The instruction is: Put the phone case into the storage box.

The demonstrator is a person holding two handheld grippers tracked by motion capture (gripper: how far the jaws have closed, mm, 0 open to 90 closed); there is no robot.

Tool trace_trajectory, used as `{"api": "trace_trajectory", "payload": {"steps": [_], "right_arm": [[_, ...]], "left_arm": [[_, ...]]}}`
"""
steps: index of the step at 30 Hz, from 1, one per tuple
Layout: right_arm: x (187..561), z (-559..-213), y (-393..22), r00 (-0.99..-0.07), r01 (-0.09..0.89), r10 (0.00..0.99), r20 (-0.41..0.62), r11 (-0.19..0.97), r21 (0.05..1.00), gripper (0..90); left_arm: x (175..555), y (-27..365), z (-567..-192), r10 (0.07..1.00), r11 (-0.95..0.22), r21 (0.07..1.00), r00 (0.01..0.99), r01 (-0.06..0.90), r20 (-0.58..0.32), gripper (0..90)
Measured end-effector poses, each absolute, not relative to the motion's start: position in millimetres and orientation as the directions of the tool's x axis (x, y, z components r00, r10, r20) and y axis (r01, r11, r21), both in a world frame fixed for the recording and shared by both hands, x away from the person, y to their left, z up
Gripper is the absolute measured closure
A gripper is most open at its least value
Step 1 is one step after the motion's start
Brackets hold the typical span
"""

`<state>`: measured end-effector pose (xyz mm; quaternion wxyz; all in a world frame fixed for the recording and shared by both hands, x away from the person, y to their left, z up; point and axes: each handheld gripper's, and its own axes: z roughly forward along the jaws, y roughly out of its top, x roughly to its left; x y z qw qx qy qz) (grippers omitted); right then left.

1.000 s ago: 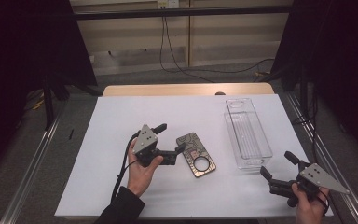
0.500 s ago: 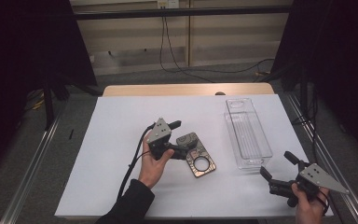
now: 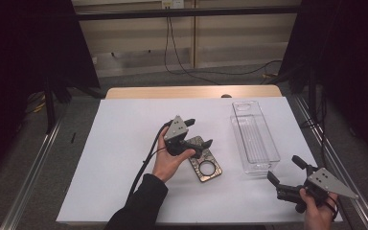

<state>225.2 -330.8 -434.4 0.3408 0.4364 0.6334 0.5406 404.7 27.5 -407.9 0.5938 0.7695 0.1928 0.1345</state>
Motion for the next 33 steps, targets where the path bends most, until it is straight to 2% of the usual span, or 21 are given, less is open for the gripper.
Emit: {"api": "trace_trajectory", "payload": {"steps": [6, 10, 12, 13, 15, 19, 22, 23, 26, 29, 31, 33], "right_arm": [[225, -434, -330, -0.389, 0.188, 0.92, 0.038, 0.039, 0.981, 0.0], [226, -435, -330, -0.393, 0.188, 0.919, 0.036, 0.042, 0.981, 0.0], [226, -435, -330, -0.394, 0.189, 0.919, 0.037, 0.042, 0.981, 0.0], [226, -435, -330, -0.394, 0.189, 0.919, 0.037, 0.042, 0.981, 0.0], [226, -435, -330, -0.393, 0.19, 0.919, 0.037, 0.042, 0.981, 0.0], [226, -435, -330, -0.393, 0.188, 0.919, 0.033, 0.045, 0.981, 0.0], [225, -435, -330, -0.395, 0.186, 0.918, 0.031, 0.046, 0.982, 0.0], [225, -434, -330, -0.395, 0.186, 0.918, 0.032, 0.046, 0.981, 0.0], [225, -435, -330, -0.395, 0.187, 0.918, 0.032, 0.046, 0.981, 0.0], [225, -434, -330, -0.394, 0.186, 0.919, 0.031, 0.046, 0.981, 0.0], [225, -434, -330, -0.394, 0.186, 0.918, 0.029, 0.049, 0.981, 0.0], [225, -434, -330, -0.396, 0.186, 0.918, 0.028, 0.05, 0.981, 0.0]], "left_arm": [[413, 23, -415, 0.457, -0.245, 0.958, 0.889, 0.152, -0.024, 6.2], [420, 22, -417, 0.47, -0.241, 0.957, 0.882, 0.16, -0.029, 11.1], [421, 21, -416, 0.47, -0.227, 0.959, 0.882, 0.17, -0.046, 20.5], [421, 22, -415, 0.468, -0.218, 0.962, 0.883, 0.164, -0.045, 20.5], [422, 21, -414, 0.466, -0.208, 0.965, 0.884, 0.157, -0.044, 26.7], [426, 19, -418, 0.456, -0.219, 0.96, 0.888, 0.176, -0.059, 46.8], [430, 17, -424, 0.461, -0.227, 0.953, 0.884, 0.203, -0.079, 56.8], [431, 16, -426, 0.45, -0.239, 0.947, 0.889, 0.213, -0.086, 63.5], [432, 14, -427, 0.459, -0.272, 0.938, 0.886, 0.213, -0.068, 68.3], [433, 11, -428, 0.432, -0.286, 0.93, 0.898, 0.231, -0.09, 81.4], [433, 10, -428, 0.427, -0.29, 0.928, 0.899, 0.235, -0.095, 82.9], [433, 8, -427, 0.423, -0.305, 0.923, 0.902, 0.233, -0.088, 89.2]]}}
